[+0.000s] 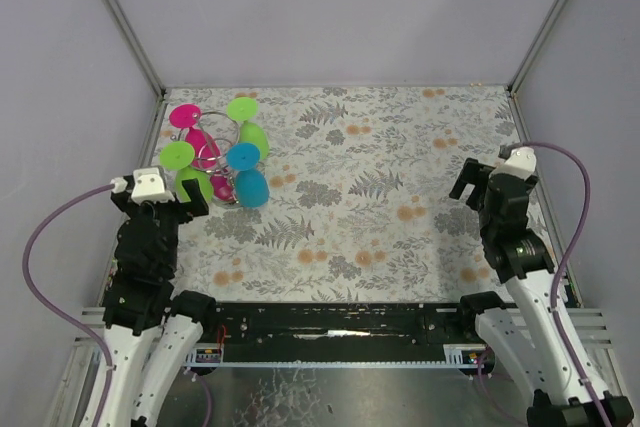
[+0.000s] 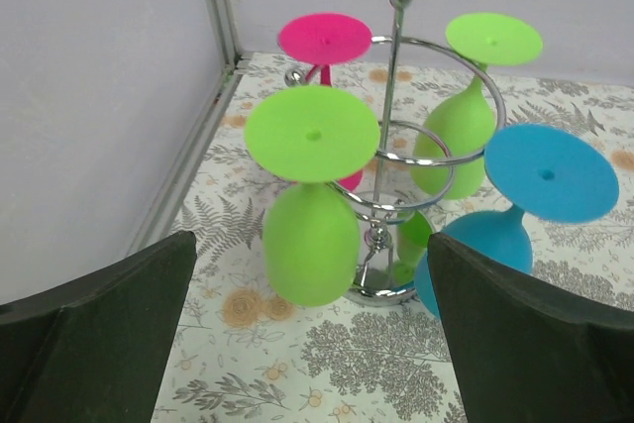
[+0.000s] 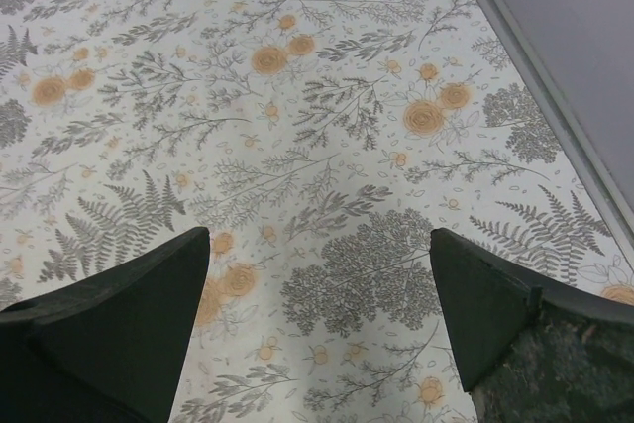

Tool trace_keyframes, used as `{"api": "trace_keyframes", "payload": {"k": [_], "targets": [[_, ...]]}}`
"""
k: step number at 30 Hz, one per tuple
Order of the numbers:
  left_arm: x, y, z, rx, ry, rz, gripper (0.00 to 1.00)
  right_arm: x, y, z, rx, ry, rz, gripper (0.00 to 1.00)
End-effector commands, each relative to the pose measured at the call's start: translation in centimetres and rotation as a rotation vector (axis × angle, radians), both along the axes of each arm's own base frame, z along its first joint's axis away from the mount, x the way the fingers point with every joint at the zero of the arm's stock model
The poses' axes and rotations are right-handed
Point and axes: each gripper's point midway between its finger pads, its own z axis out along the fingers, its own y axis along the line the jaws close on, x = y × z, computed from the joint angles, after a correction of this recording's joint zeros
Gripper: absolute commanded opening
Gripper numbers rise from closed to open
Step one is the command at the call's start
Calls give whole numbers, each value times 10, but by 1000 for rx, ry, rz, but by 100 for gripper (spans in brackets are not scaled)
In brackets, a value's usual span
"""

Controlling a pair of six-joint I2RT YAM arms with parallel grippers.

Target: Take the wine glass off the wine glass rack

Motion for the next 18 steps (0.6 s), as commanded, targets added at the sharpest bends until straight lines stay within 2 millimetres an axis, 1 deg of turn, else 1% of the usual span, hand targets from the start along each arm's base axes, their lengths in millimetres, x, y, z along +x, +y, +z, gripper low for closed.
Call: {"api": "trace_keyframes", "payload": {"k": [1,4,6,8,9,14,16,18], "targets": [[-8,17,28,11,3,92,100,17,9,31,86,-23,-17,99],[-9,19,43,-7,18,109,100,29,22,35,126,9,24,99],[-8,17,52,-34,45,108,100,36,30,38,155,23,49,99],[-5,14,57,-54,91,104,100,42,38,41,189,31,66,99],[-4,12,63,-62,97,101,100,46,41,45,208,29,74,99],[3,5,77,-81,92,68,100,59,63,61,265,48,160,99],[3,1,80,-99,87,47,100,63,67,65,263,63,180,99],[3,-5,79,-118,96,24,100,66,70,68,260,73,196,99]]}}
